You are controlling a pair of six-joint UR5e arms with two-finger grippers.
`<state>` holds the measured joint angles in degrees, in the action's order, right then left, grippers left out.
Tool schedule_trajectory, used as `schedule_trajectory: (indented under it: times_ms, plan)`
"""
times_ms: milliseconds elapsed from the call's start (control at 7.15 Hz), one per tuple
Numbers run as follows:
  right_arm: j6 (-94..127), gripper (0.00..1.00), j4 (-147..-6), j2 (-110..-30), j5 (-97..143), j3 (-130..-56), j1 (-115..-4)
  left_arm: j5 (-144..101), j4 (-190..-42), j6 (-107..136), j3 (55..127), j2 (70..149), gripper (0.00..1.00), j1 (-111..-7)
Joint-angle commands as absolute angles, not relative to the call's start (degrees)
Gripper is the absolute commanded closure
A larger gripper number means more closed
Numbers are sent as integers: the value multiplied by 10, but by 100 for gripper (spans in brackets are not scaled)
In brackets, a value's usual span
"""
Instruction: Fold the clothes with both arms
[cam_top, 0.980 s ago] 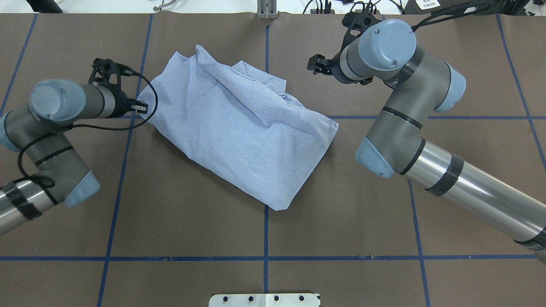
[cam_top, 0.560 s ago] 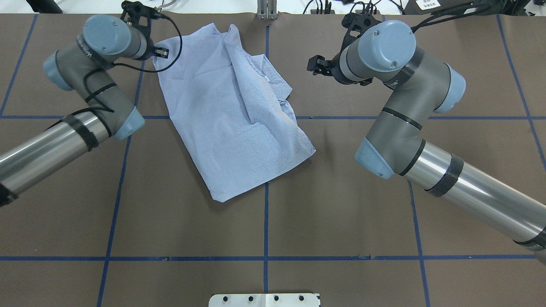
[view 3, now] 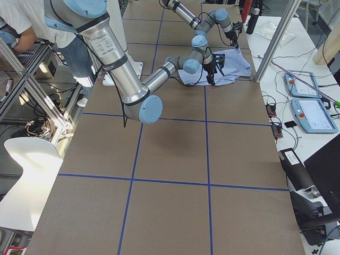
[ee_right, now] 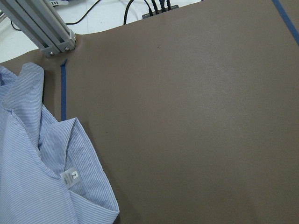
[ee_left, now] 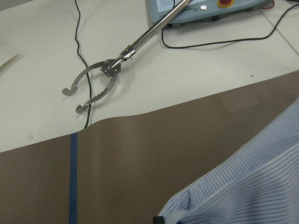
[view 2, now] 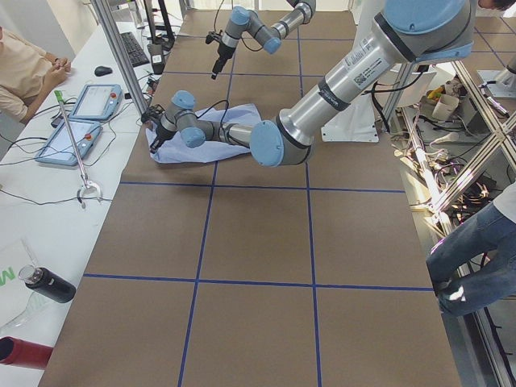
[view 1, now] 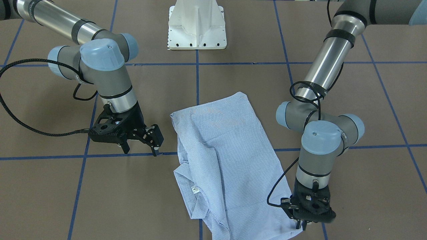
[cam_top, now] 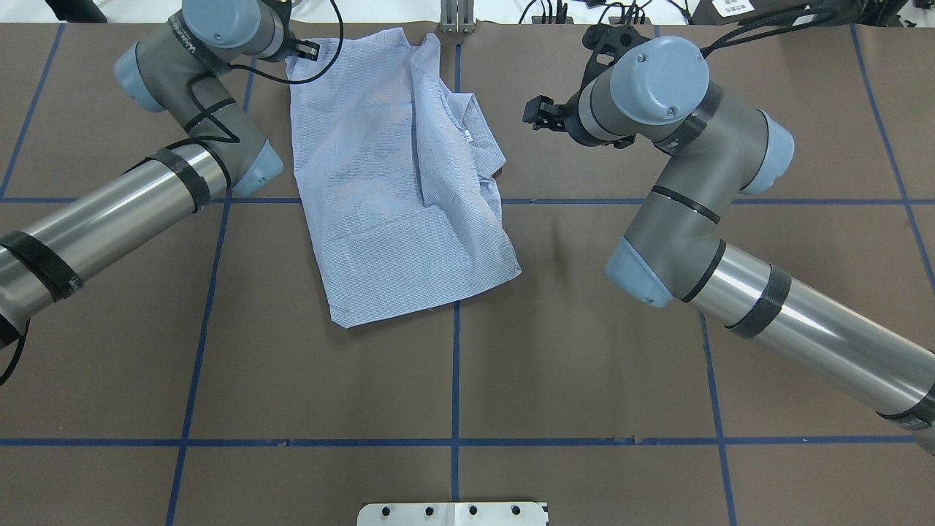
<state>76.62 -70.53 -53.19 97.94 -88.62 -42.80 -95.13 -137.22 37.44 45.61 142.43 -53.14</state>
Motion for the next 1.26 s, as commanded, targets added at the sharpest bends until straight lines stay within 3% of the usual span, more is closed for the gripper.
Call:
schedule_trajectory:
  times_ms: [0, 420, 1120]
  plan:
    - [830, 0, -713, -516, 978, -889, -415, -1030, -1357, 347, 572, 1363, 0, -553]
    - [1029, 2, -781, -487, 922, -896, -340, -1053, -1352, 359, 677, 1293, 0, -554]
    - [1169, 5, -872, -477, 864, -892, -243, -1053, -1352, 390, 703, 1274, 0, -545]
